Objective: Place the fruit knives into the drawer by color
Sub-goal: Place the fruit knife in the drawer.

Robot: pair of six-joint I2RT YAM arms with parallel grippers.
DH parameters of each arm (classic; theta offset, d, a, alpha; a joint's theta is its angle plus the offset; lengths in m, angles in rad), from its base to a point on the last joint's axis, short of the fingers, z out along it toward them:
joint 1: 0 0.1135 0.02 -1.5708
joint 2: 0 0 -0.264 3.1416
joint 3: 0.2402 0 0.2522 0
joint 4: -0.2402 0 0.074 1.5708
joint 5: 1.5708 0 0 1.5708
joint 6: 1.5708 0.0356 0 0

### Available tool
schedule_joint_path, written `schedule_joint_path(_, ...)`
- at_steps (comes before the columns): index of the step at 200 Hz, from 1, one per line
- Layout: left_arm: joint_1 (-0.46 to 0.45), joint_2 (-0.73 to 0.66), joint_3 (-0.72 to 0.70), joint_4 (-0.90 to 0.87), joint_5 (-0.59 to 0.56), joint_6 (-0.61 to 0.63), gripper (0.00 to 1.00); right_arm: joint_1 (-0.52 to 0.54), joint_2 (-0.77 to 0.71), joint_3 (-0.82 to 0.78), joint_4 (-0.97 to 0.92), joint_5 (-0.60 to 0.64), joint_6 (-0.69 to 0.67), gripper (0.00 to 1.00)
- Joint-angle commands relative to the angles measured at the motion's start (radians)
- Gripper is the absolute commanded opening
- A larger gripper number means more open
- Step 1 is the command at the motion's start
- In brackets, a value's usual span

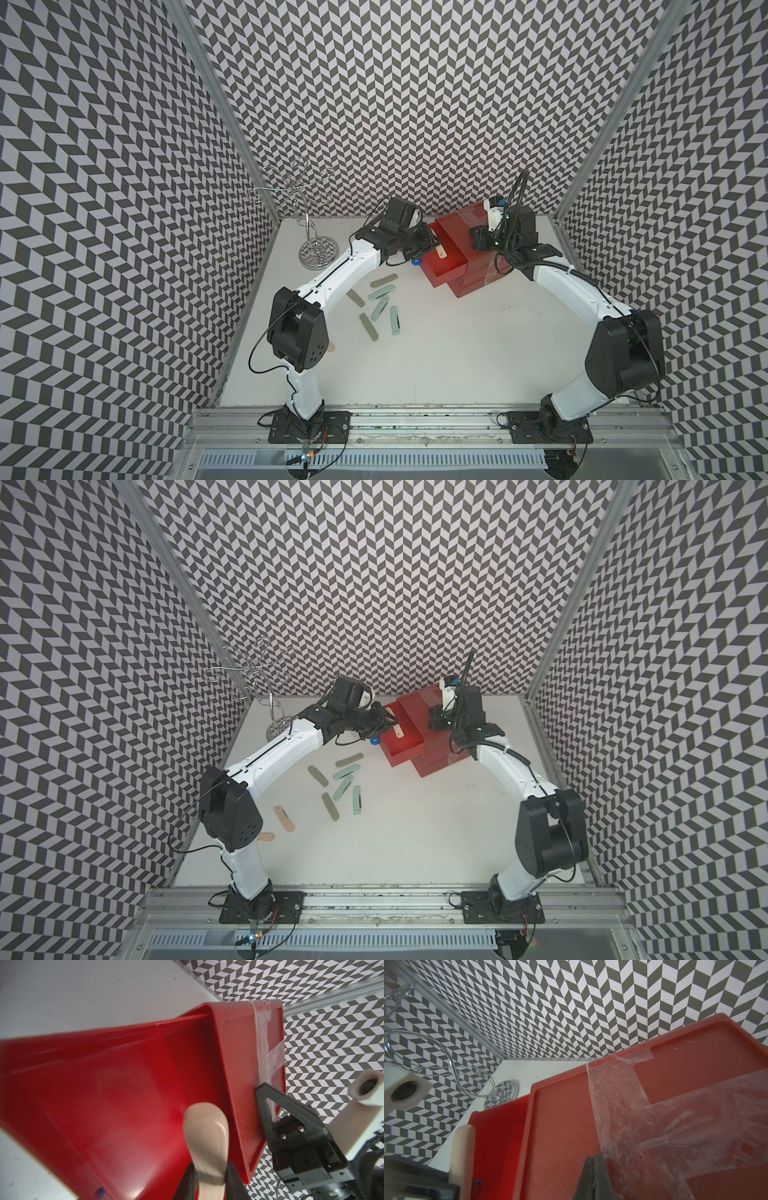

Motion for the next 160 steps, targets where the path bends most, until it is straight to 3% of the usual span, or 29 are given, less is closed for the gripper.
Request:
schedule_joint_path(1, -0.007, 0.008, 0.037, -0.026, -0.002, 0.020, 0.24, -0.003, 0.062, -0.066, -0.217, 0.007, 0.007, 0.00)
schedule_joint_path(160, -0.011, 0.036, 0.069, -0.050, -0.012, 0.026, 0.32, -0.002, 0.062, -0.072, -0.216, 0.004, 0.003, 0.00)
